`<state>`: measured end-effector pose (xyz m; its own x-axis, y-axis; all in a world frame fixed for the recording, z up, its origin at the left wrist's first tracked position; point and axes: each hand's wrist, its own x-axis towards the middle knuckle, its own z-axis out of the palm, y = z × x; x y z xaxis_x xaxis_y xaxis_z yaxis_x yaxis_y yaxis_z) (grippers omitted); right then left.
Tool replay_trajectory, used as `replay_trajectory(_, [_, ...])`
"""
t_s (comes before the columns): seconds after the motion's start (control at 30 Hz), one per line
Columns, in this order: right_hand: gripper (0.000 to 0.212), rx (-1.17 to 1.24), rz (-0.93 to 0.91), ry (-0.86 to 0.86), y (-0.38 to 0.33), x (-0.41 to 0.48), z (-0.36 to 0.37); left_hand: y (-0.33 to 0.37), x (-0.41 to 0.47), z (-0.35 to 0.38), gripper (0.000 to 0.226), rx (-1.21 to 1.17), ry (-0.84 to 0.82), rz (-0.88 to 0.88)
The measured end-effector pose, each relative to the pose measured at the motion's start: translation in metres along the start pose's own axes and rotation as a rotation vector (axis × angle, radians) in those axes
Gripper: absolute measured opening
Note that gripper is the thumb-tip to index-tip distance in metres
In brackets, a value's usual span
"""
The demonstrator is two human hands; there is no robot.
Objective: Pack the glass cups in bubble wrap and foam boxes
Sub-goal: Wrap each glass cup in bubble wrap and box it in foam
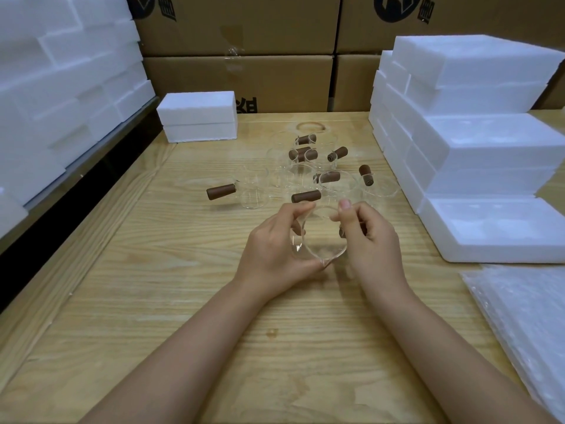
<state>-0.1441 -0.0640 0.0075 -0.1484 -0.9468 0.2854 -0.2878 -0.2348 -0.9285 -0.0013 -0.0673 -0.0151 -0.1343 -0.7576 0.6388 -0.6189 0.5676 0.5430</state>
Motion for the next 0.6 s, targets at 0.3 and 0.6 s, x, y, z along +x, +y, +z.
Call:
replay_trajectory(0.3, [0.024, 0.284, -0.068, -0.120, 0.006, 0.002, -0.015, -0.001, 0.002, -0.003, 0.070, -0.187, 0.040, -0.139])
replay_trajectory(0.6, [0.018, 0.644, 0.129, -0.032, 0.001, 0.010, -0.017, -0.002, 0.001, -0.002, 0.116, -0.307, -0.100, -0.106])
